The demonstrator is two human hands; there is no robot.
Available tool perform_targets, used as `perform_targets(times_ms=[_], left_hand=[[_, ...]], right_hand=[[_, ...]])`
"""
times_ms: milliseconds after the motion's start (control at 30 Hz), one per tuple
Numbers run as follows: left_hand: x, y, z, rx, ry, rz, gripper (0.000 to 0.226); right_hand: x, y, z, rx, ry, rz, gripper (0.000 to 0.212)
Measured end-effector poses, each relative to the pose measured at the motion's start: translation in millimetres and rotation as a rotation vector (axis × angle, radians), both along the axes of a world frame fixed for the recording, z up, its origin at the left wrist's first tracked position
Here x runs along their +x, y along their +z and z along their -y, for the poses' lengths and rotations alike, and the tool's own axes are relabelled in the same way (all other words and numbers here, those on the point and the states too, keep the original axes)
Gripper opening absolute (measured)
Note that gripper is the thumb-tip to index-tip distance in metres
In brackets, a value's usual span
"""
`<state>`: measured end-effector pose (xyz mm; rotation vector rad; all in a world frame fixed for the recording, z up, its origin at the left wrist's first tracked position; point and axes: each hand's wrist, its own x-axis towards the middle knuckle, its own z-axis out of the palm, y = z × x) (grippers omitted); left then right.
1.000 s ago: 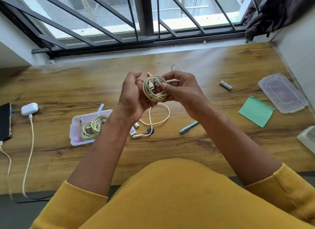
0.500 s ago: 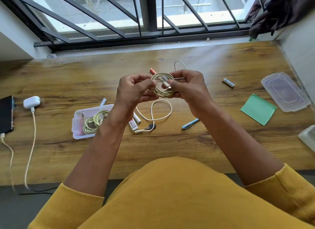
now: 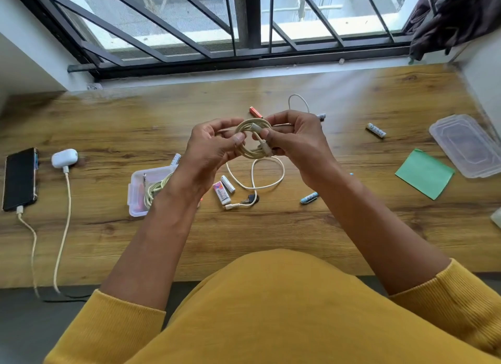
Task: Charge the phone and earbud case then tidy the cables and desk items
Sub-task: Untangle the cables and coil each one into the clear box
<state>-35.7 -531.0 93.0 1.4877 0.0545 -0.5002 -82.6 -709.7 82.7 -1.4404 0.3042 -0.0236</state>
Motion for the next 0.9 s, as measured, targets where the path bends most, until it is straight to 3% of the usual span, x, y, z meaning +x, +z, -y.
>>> perform_targets(times_ms=[100, 367, 533, 633, 900], left_hand=[[0.2, -0.3, -4.9, -0.018, 0.047, 0.014, 0.044], [-2.9, -2.3, -22.6, -0.147, -0.016, 0.05, 0.042], [-7.1, -8.9, -32.9, 0.116, -0.016, 0.334, 0.038], [-3.7, -15.2, -40.1, 0.262, 0.072, 0.451, 0.037], [7.9, -23.7, -69.2, 0.144, 0.219, 0.306, 0.012]], right_hand=[[2.7, -2.1, -6.3, -0.021, 0.02, -0.002, 0.023], [7.4, 0.6, -21.0, -0.012, 0.034, -0.018, 0.02], [11.4, -2.4, -35.2, -0.035, 0.047, -0.034, 0.015], [13.2, -1.5, -46.0, -0.045, 0.076, -0.03, 0.026], [17.3, 4.1, -72.0, -0.125, 0.173, 0.014, 0.029]])
